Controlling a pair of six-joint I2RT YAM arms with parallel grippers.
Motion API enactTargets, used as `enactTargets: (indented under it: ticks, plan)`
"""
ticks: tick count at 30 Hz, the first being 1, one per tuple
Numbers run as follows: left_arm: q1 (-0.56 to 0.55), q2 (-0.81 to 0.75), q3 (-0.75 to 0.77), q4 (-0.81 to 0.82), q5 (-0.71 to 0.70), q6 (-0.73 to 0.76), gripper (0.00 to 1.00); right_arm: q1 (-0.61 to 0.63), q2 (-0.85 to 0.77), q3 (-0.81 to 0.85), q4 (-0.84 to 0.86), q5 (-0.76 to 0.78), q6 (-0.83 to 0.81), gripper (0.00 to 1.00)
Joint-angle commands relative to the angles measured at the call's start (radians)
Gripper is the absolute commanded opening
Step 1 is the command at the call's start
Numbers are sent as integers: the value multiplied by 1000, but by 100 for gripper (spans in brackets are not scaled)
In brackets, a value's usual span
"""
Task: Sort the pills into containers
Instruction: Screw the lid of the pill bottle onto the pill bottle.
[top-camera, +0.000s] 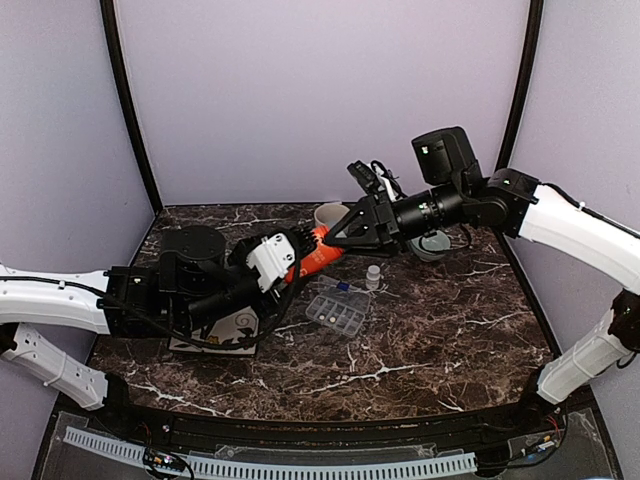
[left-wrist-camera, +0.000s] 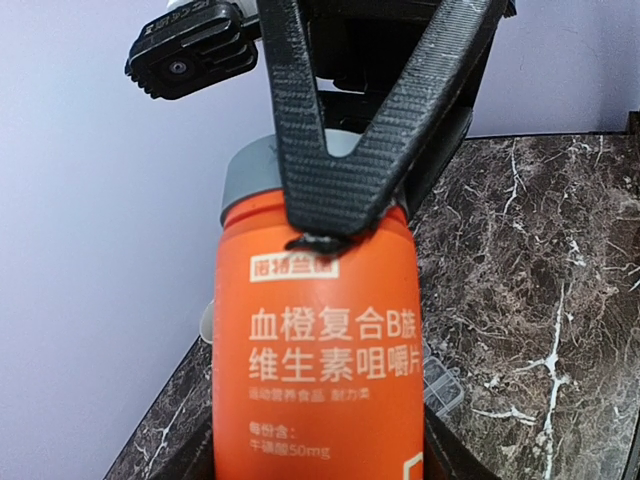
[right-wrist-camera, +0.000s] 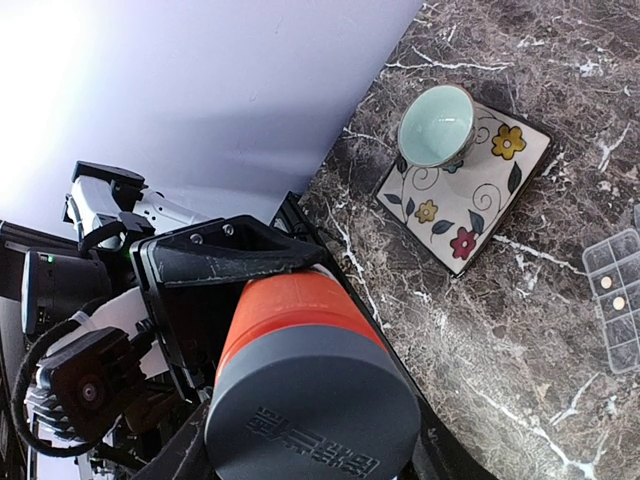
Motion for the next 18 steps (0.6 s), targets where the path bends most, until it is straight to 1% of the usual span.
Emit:
enactTargets:
  ticks: [1,6,8,18]
  plan:
    - [-41,6,15,245,163,72,0,49,50,-16,122,-33,-5,30]
    - [-41,-13,11,247,187,58,0,49,53,-22,134,-43,-13,41]
    - [-41,-18,10,245,194,51,0,48,55,-26,141,-45,-14,43]
    - [-41,-51,0,254,205,9,0,23,58,-49,181,-57,-8,47]
